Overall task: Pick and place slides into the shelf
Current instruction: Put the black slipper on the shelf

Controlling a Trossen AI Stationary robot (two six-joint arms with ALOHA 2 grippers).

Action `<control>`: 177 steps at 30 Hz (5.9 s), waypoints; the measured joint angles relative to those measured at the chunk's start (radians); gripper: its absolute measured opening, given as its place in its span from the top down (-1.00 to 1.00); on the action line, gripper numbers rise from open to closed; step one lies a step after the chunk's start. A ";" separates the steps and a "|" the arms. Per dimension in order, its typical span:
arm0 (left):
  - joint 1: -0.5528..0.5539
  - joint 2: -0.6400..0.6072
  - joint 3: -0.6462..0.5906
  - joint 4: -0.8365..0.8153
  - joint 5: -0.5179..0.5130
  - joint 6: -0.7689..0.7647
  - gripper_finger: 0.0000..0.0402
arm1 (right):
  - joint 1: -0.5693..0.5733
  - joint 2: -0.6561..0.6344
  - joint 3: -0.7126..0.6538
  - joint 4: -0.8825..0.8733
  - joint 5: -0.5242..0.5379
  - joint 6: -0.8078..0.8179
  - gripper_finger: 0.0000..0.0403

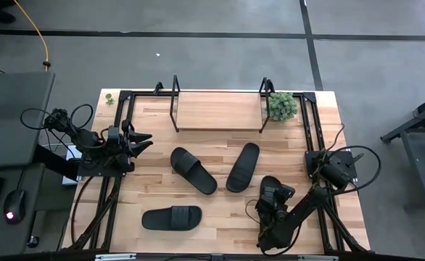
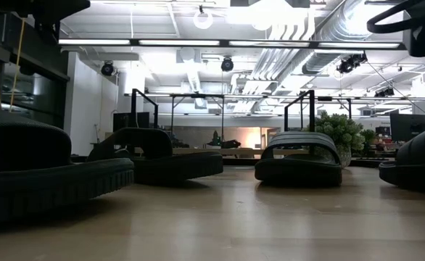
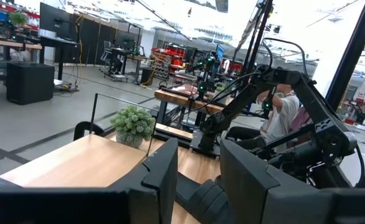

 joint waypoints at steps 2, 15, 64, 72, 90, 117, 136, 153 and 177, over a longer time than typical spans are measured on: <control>0.000 0.000 0.000 0.000 0.000 0.000 0.47 | 0.001 0.000 0.000 0.002 0.000 0.008 0.38; 0.000 0.000 0.000 0.000 0.000 0.001 0.47 | 0.001 -0.002 0.000 -0.014 0.011 -0.001 0.93; 0.000 0.000 0.075 -0.149 0.002 -0.024 0.47 | -0.505 -0.443 0.003 -0.014 0.614 -0.770 1.00; 0.000 0.000 0.085 -0.177 -0.093 0.031 0.47 | -0.688 -0.533 0.003 0.133 0.639 -1.046 1.00; 0.000 -0.002 0.144 -0.238 -0.166 0.070 0.47 | -1.089 -0.546 -0.083 0.747 0.353 -1.779 1.00; 0.001 -0.003 0.144 -0.166 -0.251 0.111 0.47 | -1.409 -0.545 -0.435 1.329 0.080 -2.138 1.00; 0.001 -0.003 0.144 -0.166 -0.270 0.125 0.47 | -1.362 -0.545 -0.451 1.299 0.136 -2.055 1.00; 0.000 -0.002 0.144 -0.163 -0.270 0.134 0.47 | -1.350 -0.446 -0.450 1.289 0.219 -2.005 1.00; 0.000 -0.002 0.144 -0.163 -0.270 0.135 0.47 | -1.350 -0.389 -0.449 1.307 0.255 -2.034 1.00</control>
